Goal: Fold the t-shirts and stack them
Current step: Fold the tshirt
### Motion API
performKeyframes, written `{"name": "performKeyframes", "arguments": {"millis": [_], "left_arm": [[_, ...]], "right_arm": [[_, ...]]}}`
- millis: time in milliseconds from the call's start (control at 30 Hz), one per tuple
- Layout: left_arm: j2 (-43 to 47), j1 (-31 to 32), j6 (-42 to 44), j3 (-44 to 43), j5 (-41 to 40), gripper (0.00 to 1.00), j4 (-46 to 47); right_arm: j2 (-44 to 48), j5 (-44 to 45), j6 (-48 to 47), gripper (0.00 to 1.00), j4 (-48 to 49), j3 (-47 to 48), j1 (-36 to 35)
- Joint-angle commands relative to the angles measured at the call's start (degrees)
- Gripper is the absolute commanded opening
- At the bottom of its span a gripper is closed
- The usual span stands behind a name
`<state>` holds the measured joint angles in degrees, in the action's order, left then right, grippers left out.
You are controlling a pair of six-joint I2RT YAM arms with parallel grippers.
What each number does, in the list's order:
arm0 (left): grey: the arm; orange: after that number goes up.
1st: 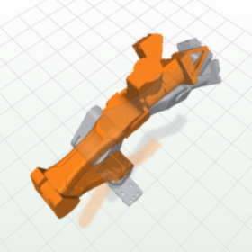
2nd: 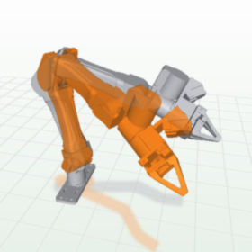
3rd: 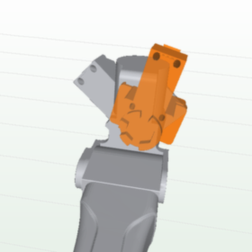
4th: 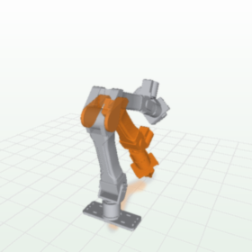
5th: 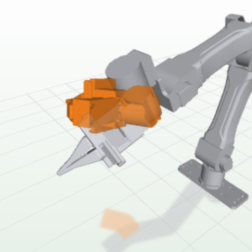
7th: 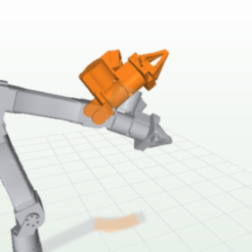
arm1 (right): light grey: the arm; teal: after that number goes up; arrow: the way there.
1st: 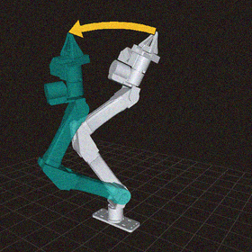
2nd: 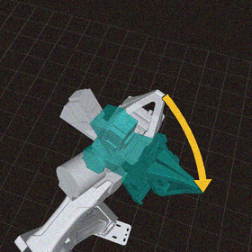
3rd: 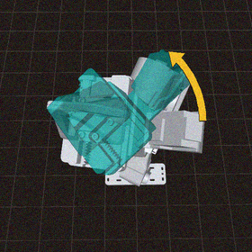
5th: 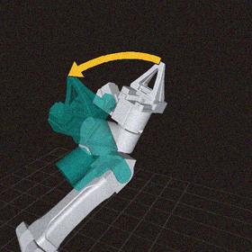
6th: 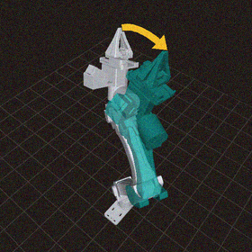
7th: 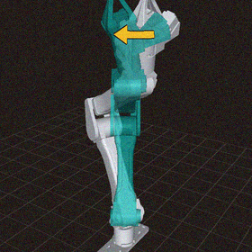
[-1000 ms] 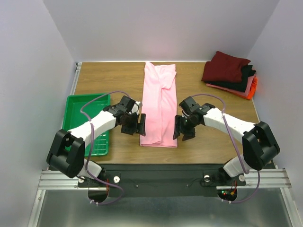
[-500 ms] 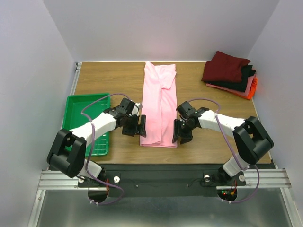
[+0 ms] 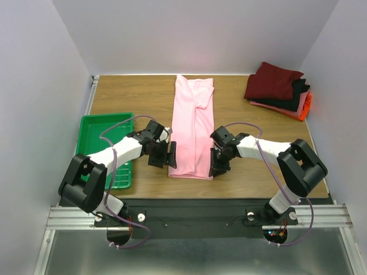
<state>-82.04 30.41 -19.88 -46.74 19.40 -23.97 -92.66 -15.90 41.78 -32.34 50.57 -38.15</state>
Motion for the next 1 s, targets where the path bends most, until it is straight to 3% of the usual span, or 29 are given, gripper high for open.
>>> {"name": "performKeyframes", "arguments": {"millis": [0,100,333,533,800,867,967], "left_arm": [[-0.75,0.17,-1.21,1.65,1.34,0.76,-0.12],[-1.02,0.26,-1.91,2.27,0.82,0.74,-0.20],[-2.33,1.40,-3.59,3.85,1.69,0.72,1.64],[-4.18,2.46,-4.38,3.94,1.52,0.63,3.31],[-3.92,2.98,-5.08,4.20,1.08,0.29,2.70],[-3.66,3.07,-5.17,3.85,0.90,0.25,2.35],[-3.65,3.16,-5.17,3.06,0.99,0.10,1.64]], "right_arm": [[-0.06,-0.45,0.32,0.22,1.40,-0.73,-0.61],[-0.06,-0.45,0.32,0.17,1.40,-0.91,-0.70],[0.20,-0.10,0.85,0.17,1.49,-1.43,-0.87],[0.55,0.52,0.94,0.16,1.49,-1.70,-0.96],[0.99,0.87,0.67,0.15,1.40,-1.35,-0.87],[1.17,0.96,0.50,0.13,1.40,-1.00,-0.96],[1.43,0.78,0.32,0.09,1.31,-0.38,-0.87]]}}
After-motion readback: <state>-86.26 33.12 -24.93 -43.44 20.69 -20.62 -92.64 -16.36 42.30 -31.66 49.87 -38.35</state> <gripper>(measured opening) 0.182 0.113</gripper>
